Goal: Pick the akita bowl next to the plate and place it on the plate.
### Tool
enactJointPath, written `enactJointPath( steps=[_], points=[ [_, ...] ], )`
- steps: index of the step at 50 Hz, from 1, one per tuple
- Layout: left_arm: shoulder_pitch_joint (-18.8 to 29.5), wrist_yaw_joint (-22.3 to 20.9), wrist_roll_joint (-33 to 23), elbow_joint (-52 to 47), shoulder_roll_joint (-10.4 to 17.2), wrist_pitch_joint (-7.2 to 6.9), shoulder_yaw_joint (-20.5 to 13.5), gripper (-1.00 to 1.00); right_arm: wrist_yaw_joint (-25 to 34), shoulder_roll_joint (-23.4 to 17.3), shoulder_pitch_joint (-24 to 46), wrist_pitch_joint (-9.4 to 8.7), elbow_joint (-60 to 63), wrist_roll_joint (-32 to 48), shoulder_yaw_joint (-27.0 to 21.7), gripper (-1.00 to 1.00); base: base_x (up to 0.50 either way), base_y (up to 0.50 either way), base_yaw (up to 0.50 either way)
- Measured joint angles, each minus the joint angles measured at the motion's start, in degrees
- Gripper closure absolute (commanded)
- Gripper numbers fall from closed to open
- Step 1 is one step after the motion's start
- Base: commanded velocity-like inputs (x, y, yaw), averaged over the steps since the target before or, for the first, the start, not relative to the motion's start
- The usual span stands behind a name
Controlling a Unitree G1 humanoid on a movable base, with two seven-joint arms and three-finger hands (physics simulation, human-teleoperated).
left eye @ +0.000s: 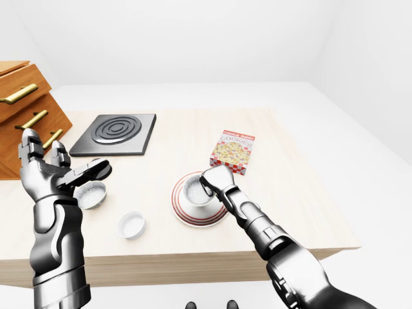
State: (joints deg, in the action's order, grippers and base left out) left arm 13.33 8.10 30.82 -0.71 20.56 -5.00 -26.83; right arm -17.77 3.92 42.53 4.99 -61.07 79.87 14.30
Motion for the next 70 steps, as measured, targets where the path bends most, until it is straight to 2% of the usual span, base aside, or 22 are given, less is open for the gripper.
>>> enactJointPath(
  steps=[30,31,32,55,58,70],
  points=[
    [0.0,-0.2,-0.2,0.4,-0.1,0.00,0.2,-1.00,-2.3,0.4,0.8,0.00,-3.7,-1.1,0.2,1.00,0.00,0.00,0.00],
    [0.0,-0.2,-0.2,0.4,-0.1,0.00,0.2,-1.00,-2.2,0.4,0.8,0.00,-3.7,-1.2,0.2,0.29,0.00,0.00,0.00],
    [0.0,-0.2,-0.2,0.4,-0.1,0.00,0.2,-1.00,-2.4,0.4,0.8,0.00,-3.7,-1.8,0.1,-1.00,0.00,0.00,0.00],
    [-0.1,0.0,0.0,-0.2,-0.2,0.00,0.1,-1.00,-2.7,-0.6,1.6,0.01,-4.2,-2.1,-2.2,-1.00,0.00,0.00,0.00],
    [-0.1,0.0,-0.1,-0.3,-0.2,0.00,0.1,-1.00,-0.7,-1.3,0.7,0.01,-0.9,-1.9,-2.4,-1.00,0.00,0.00,0.00],
    [0.0,0.1,-0.3,-0.1,-0.2,0.00,0.2,-1.00,14.1,-4.5,-3.9,0.01,19.9,-2.6,-4.7,-1.00,0.00,0.00,0.00]
  ],
)
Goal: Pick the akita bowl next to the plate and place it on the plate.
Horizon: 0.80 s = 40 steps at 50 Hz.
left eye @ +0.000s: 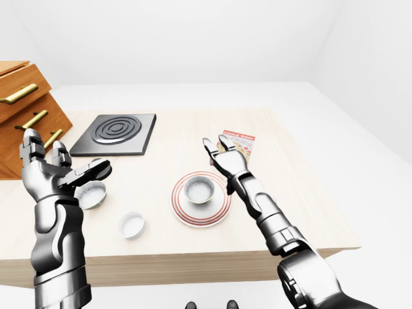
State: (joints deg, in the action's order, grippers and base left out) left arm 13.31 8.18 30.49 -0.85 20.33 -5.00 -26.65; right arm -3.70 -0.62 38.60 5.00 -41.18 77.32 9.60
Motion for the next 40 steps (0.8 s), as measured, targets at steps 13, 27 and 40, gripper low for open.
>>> enactJointPath(
  steps=[13,27,40],
  points=[
    [0.1,0.0,0.1,0.2,0.0,0.00,0.0,-1.00,11.0,-2.5,-3.5,0.00,15.7,-2.2,-2.5,-1.00,0.00,0.00,0.00],
    [0.0,-0.1,0.4,0.2,0.1,0.00,-0.1,-1.00,22.5,-5.0,-8.1,0.00,31.8,-7.9,-5.6,-1.00,0.00,0.00,0.00],
    [0.1,0.0,0.4,0.3,0.1,0.00,-0.1,-1.00,33.5,-7.6,-11.0,0.00,46.0,-15.4,-9.0,-1.00,0.00,0.00,0.00]
  ],
)
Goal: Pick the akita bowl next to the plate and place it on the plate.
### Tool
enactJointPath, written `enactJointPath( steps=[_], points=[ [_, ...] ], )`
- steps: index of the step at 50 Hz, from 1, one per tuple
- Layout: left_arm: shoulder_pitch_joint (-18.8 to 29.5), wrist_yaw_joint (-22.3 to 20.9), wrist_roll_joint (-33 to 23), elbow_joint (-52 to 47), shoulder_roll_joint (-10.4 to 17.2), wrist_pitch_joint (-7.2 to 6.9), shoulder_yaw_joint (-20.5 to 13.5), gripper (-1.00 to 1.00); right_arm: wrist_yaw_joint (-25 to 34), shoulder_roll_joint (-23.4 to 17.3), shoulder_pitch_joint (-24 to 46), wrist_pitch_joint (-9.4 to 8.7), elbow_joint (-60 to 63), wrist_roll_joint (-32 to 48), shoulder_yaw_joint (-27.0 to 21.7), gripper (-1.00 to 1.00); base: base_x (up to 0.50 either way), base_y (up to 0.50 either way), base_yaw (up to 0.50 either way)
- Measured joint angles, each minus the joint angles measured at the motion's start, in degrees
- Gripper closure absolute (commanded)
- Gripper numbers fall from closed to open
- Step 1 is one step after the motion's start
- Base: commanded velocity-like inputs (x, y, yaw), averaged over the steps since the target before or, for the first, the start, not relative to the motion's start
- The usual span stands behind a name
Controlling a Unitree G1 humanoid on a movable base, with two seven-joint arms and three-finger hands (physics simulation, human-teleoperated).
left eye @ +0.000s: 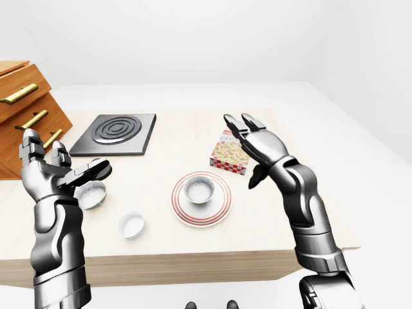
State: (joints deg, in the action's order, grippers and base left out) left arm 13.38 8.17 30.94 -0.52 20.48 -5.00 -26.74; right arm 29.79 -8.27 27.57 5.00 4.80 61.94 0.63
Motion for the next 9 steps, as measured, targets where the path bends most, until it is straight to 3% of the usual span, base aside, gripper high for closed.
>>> enactJointPath(
  steps=[9],
  points=[
    [0.0,-0.1,0.1,0.3,0.0,0.00,0.0,-1.00,4.8,-1.8,-0.5,0.00,6.1,-3.8,-1.9,-1.00,0.00,0.00,0.00]
  ],
)
